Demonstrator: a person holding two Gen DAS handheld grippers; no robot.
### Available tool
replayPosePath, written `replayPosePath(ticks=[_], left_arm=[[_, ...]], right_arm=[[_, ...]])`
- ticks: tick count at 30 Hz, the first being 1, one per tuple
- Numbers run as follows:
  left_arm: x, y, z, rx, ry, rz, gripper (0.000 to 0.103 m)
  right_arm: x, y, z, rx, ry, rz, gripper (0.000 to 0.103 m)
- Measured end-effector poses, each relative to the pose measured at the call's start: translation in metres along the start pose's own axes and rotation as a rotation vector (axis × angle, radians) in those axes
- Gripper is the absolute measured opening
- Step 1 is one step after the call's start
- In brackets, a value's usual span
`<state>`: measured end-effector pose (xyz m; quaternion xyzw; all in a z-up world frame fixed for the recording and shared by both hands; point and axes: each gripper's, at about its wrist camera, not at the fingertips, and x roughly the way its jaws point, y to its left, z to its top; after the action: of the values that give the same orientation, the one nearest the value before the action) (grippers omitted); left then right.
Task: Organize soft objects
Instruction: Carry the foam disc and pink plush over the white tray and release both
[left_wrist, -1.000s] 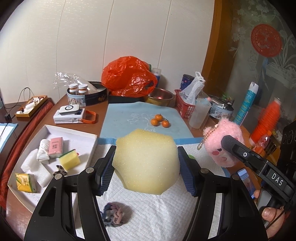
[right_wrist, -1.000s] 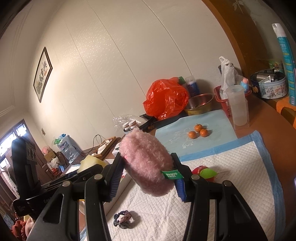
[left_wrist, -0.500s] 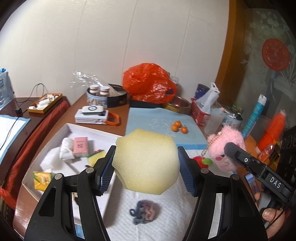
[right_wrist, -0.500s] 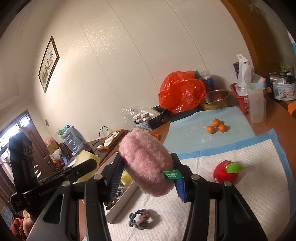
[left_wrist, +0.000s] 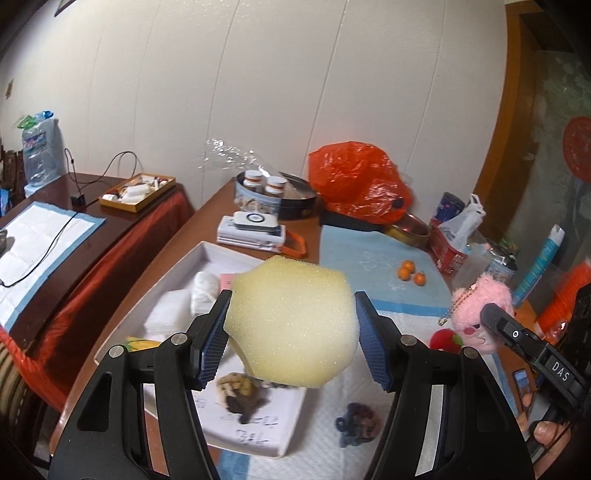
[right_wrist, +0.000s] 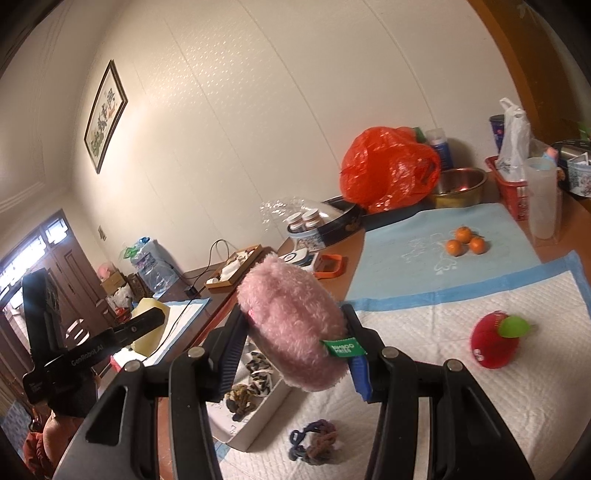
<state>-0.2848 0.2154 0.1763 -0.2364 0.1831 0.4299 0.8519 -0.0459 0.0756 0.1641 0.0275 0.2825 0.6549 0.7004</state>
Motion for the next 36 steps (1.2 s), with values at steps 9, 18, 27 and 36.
replayPosePath(ticks=[9,18,27,36], left_arm=[[0.009,0.034,0.001,-0.019,0.015,0.009,0.064],[0.019,0.069,0.015,-0.024,0.019,-0.001,0.064],[0.036,0.102,0.079,0.039,-0.011,-0.019,0.064],[0.11,0.107,0.063,0.069,0.147,-0.041,0.064]], right_arm=[[0.027,0.023,-0.004,-0.017,0.033,0.011,0.05],[0.047,0.043,-0.008,-0.022,0.042,-0.014,0.05],[0.066,0.075,0.022,-0.046,0.016,-0.033,0.05],[0.121,0.111,-0.005,-0.029,0.145,-0.013,0.05]])
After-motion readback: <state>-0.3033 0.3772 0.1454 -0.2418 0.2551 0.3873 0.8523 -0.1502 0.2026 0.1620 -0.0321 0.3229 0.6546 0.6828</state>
